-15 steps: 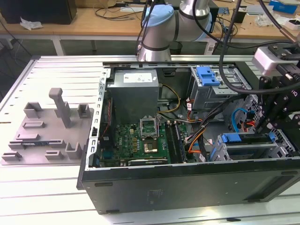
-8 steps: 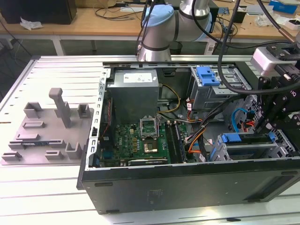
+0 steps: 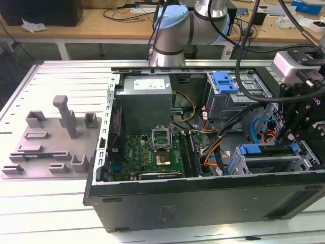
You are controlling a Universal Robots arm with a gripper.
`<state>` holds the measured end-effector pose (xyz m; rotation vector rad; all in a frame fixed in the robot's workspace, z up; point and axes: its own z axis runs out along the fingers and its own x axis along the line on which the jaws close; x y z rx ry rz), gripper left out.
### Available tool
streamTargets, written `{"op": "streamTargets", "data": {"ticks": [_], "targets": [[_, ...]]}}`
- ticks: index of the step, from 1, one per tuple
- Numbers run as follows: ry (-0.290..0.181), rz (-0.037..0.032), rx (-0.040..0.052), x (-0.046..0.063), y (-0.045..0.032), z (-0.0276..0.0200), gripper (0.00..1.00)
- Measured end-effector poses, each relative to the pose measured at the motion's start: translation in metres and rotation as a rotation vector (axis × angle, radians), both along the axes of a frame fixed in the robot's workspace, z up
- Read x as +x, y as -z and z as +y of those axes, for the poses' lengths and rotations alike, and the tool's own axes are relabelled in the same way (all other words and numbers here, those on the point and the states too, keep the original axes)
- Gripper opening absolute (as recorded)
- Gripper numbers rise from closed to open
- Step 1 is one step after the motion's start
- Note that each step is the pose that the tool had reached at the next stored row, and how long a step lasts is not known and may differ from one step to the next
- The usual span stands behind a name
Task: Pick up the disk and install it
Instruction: 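Insert the first disk wire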
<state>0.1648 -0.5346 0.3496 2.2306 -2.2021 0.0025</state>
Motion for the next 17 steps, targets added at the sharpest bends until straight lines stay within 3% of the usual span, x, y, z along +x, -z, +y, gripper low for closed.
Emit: {"op": "streamTargets", "data": {"ticks": [17], "targets": [[0.011,-0.0001,-0.0002,-0.0002,0.0015,0.0,0.17]]}}
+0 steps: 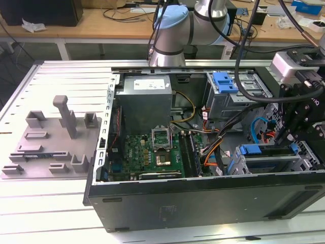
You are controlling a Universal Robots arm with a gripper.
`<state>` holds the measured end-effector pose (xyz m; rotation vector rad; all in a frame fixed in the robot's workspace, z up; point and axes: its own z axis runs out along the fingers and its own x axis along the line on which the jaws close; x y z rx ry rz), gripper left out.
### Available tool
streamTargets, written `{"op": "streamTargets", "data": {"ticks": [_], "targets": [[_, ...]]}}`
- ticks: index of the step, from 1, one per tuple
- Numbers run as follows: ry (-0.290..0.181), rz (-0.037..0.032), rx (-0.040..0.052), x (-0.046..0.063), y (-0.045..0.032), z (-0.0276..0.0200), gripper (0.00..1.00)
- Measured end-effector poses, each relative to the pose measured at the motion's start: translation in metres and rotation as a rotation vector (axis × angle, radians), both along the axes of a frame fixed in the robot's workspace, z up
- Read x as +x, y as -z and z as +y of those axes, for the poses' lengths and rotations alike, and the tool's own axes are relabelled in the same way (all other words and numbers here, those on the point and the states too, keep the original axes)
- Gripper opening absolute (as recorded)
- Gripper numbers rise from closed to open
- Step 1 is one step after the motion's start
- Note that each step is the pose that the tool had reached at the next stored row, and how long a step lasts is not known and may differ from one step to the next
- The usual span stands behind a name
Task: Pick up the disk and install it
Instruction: 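Insert the first disk wire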
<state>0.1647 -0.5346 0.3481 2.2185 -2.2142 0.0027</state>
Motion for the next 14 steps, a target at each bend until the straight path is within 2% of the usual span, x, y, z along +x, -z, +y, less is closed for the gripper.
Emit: {"op": "streamTargets", "data": {"ticks": [14], "targets": [[0.0,0.0,0.0001,0.0,0.0032,0.0,0.17]]}}
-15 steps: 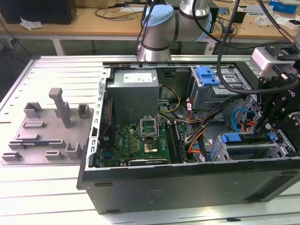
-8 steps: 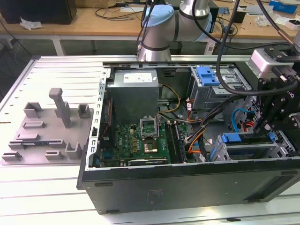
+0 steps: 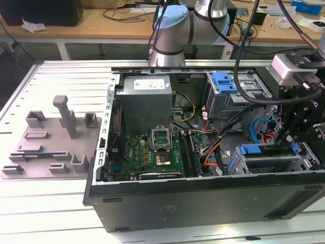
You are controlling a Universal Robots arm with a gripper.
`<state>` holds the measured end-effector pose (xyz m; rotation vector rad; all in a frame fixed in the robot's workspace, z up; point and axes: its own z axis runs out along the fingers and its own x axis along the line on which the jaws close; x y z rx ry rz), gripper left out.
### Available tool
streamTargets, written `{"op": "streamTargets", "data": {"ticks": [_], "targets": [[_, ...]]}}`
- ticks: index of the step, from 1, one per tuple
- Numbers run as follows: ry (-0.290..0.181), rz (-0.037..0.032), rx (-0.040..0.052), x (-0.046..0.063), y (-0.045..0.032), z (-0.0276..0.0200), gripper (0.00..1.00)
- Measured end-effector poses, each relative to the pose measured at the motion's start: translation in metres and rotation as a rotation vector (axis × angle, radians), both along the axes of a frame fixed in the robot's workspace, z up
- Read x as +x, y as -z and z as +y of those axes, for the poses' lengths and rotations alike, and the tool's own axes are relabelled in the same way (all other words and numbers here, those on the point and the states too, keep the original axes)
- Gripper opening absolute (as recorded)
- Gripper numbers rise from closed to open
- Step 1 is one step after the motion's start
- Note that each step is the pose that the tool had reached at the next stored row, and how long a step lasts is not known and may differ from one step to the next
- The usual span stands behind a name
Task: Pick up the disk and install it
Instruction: 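Insert the first disk wire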
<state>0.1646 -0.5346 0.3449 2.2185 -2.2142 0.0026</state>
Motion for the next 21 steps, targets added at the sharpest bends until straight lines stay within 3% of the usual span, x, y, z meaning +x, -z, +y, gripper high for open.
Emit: {"op": "streamTargets", "data": {"ticks": [21], "targets": [[0.0,0.0001,0.0003,0.0,0.0021,0.0,0.17]]}}
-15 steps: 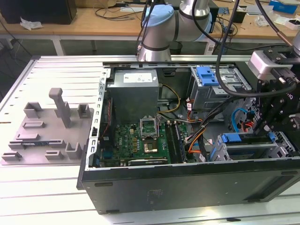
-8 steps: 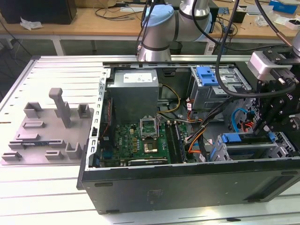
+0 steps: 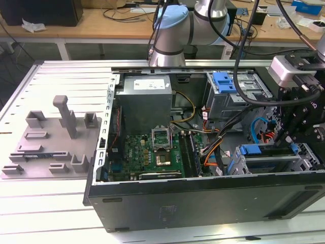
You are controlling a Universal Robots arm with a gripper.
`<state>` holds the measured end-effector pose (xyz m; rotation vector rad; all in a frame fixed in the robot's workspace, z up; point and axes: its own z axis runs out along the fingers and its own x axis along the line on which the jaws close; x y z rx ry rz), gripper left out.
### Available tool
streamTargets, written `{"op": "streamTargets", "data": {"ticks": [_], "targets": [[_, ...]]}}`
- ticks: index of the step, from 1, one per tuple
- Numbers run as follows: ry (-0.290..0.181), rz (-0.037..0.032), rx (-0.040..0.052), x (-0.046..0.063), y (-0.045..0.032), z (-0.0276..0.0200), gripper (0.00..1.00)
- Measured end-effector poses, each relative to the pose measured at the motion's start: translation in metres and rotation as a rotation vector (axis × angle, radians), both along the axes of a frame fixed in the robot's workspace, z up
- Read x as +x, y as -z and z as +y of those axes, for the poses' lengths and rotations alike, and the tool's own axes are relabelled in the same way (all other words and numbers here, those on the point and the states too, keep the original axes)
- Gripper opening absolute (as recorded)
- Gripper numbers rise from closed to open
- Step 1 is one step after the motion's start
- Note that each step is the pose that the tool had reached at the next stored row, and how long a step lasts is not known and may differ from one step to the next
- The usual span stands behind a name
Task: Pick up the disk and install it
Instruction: 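Insert the first disk wire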
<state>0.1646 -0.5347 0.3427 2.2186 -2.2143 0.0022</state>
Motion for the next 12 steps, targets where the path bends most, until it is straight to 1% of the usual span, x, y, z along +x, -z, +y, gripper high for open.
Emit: {"op": "streamTargets", "data": {"ticks": [12], "targets": [[0.0,-0.0001,-0.0004,0.0,-0.0058,0.0,0.17]]}}
